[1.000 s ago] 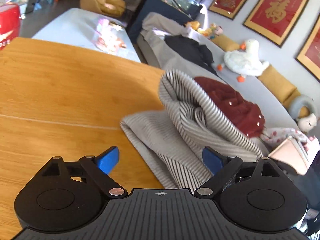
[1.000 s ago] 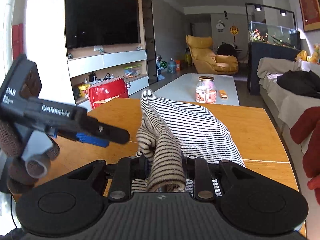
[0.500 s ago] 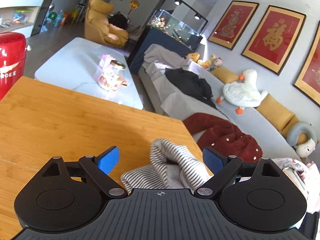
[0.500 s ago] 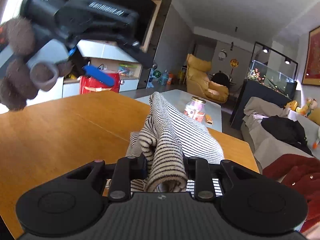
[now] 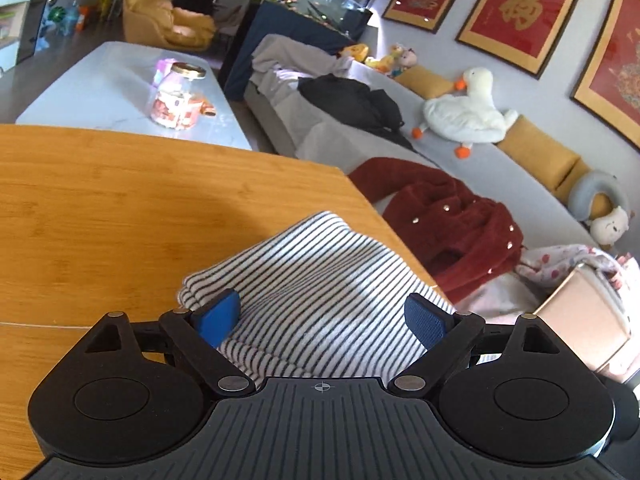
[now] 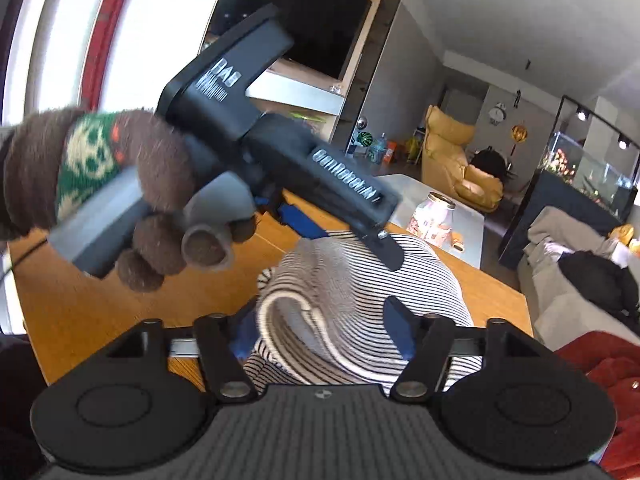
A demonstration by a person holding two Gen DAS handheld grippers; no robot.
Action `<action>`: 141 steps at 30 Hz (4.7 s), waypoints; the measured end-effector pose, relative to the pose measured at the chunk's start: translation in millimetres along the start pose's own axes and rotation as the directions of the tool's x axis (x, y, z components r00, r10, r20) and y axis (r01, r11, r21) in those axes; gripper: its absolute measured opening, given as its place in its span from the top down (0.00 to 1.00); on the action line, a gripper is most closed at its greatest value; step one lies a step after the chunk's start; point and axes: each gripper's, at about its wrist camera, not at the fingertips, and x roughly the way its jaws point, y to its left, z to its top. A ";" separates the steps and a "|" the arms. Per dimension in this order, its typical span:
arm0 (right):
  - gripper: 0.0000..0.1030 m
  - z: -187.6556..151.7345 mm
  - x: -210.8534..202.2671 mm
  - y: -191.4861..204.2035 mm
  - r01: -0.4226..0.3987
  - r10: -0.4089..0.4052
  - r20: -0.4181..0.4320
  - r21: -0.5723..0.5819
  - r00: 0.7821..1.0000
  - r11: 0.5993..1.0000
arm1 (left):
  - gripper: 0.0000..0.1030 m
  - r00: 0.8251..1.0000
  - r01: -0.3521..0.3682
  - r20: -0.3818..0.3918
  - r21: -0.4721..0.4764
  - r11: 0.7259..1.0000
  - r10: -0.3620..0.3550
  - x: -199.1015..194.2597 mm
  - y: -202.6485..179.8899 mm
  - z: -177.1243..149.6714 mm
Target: Fold clothes
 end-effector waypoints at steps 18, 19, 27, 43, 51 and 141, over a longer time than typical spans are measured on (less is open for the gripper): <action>0.00 -44.0 43.5 -84.1 0.000 0.111 -0.175 0.534 0.978 0.845 | 0.06 1.000 -0.001 -0.006 0.070 0.998 0.002 -7.8 4.9 -17.0; 0.00 -46.1 43.7 -84.8 -0.013 0.137 -0.180 0.562 0.974 0.827 | 0.06 1.000 0.001 -0.004 0.073 0.997 0.000 -8.1 5.4 -17.8; 0.00 -52.6 33.2 -93.8 -0.072 0.204 -0.141 0.626 0.969 0.777 | 0.05 1.000 0.007 0.000 0.077 0.997 -0.007 -9.3 5.3 -19.5; 0.15 -48.3 80.2 -130.0 -0.029 0.175 -0.123 0.733 0.977 0.679 | 0.01 0.995 0.090 -0.038 -0.018 0.996 -0.090 -24.9 20.9 -28.7; 0.14 -41.4 79.5 -71.3 -0.058 0.174 -0.090 0.715 0.981 0.697 | 0.01 0.998 0.010 -0.056 -0.075 0.997 -0.014 -41.3 39.3 -24.4; 0.20 3.7 24.6 -75.2 -0.185 0.253 -0.064 0.514 0.965 0.837 | 0.03 0.994 -0.092 0.060 0.065 0.994 0.088 -62.6 9.9 -14.1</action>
